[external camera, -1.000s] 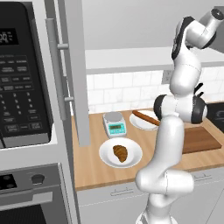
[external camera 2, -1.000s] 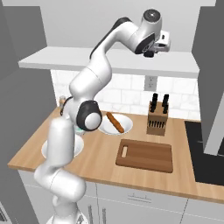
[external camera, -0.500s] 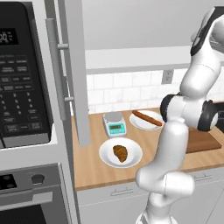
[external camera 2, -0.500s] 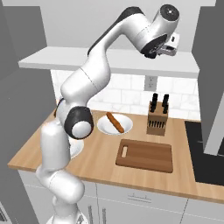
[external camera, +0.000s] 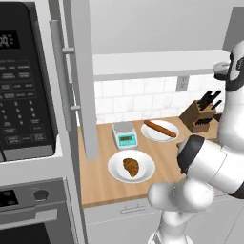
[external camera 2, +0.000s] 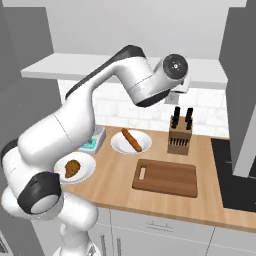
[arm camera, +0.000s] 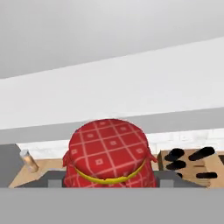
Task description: From the different types of pastries on the counter, select a croissant and place it on the cutting board. Then retrieve a jar of jam from the cabinet and place it alongside the croissant on the cutting board.
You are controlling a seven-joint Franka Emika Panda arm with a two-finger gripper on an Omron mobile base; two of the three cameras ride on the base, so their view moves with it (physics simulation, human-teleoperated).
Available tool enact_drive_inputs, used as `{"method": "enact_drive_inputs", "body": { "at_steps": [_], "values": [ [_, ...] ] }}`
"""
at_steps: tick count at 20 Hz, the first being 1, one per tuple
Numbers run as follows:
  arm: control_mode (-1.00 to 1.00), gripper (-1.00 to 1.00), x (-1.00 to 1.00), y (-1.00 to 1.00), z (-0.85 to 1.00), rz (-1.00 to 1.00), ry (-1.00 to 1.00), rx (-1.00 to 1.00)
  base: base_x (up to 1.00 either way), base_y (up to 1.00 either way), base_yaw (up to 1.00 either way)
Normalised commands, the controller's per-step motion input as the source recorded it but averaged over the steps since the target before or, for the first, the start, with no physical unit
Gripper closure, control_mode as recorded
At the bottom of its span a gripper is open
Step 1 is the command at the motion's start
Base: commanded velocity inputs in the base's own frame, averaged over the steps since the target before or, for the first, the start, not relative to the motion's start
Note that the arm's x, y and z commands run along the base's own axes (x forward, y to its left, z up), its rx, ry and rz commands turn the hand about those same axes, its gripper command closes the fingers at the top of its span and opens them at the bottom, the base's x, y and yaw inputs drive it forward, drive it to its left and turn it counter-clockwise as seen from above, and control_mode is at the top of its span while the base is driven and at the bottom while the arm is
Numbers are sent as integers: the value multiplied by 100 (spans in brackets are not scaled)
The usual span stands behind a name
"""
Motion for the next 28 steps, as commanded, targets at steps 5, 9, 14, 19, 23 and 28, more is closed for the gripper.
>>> {"method": "enact_drive_inputs", "body": {
  "at_steps": [5, 9, 14, 19, 23, 28],
  "values": [
    [-100, 100, -100, 100, -100, -15, -27, -23, 0, 0, 0],
    [-100, 100, -100, 93, -100, -13, -26, -22, 0, 0, 0],
    [-100, 100, -19, -14, -15, 0, -1, -1, 0, 0, 0],
    [-100, 100, 61, -100, 2, 0, 20, 0, 0, 0, 0],
    [-100, 100, 11, -88, 0, 1, 18, 0, 0, 0, 0],
    [-100, 100, -38, -40, -8, 0, 0, 0, 0, 0, 0]
  ]
}}
